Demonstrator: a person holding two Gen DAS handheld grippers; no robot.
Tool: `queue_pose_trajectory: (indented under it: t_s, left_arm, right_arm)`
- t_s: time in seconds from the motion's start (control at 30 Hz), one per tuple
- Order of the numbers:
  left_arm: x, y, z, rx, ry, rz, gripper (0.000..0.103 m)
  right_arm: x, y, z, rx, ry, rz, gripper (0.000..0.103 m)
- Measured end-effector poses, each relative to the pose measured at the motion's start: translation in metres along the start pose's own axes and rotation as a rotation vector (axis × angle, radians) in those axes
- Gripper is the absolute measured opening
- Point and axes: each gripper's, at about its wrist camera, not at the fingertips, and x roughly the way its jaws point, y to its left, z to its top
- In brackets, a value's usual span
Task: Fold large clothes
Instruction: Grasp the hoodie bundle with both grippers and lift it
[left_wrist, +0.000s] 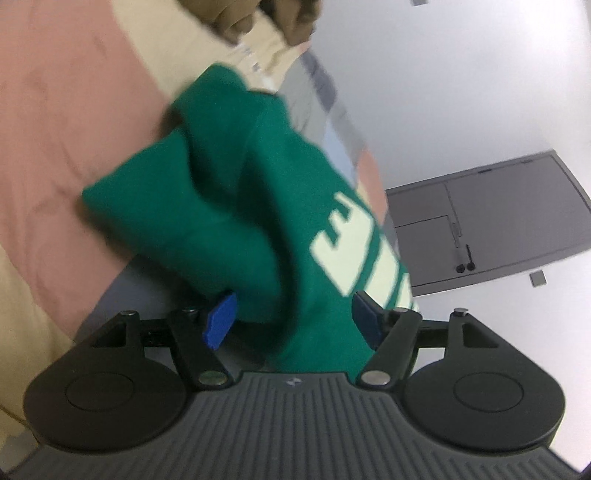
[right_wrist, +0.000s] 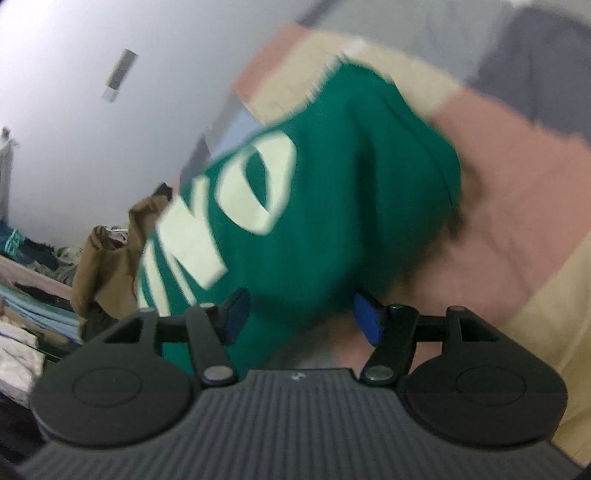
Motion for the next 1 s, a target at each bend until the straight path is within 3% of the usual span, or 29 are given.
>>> queue_pose_trajectory:
  t_s: [0.1, 0.23, 0.3, 0.37, 0.47, 0.57, 0.63, 0.83, 1.0]
  left_arm:
    - [0.008, 0.002, 0.002, -0.002, -0.028, -0.001, 0.073]
    - [0.012, -0.005, 0.008, 0.054, -0.079, 0.013, 0.069]
    - [0.007, -0.011, 0.009, 0.084, -0.112, 0.009, 0.044]
    - [0.000, -0.018, 0.010, 0.112, -0.138, -0.030, 0.029]
    - [-0.007, -0.034, 0.016, 0.184, -0.179, -0.069, 0.017]
    - [-0.004, -0.046, 0.027, 0.229, -0.209, -0.090, 0.015]
    - [0.006, -0.051, 0.030, 0.260, -0.206, -0.064, 0.014]
    - [0.029, -0.024, 0.024, 0.215, -0.135, 0.046, 0.013]
    - [0.033, -0.019, 0.021, 0.202, -0.128, 0.077, 0.013]
  right_arm:
    - [0.014, -0.011, 0.003, 0.074, 0.015, 0.039, 0.064]
    - [0.019, -0.011, 0.014, 0.091, -0.042, 0.100, 0.059]
    - [0.016, -0.006, 0.020, 0.058, -0.082, 0.106, 0.046]
    - [0.010, -0.001, 0.026, 0.024, -0.117, 0.138, 0.035]
    - [0.003, 0.010, 0.034, -0.032, -0.157, 0.177, 0.026]
    - [0.001, 0.020, 0.043, -0.082, -0.204, 0.207, 0.023]
    - [0.006, 0.025, 0.048, -0.114, -0.217, 0.192, 0.023]
    - [0.034, 0.010, 0.045, -0.109, -0.156, 0.100, 0.022]
    - [0.038, 0.003, 0.034, -0.075, -0.117, 0.078, 0.022]
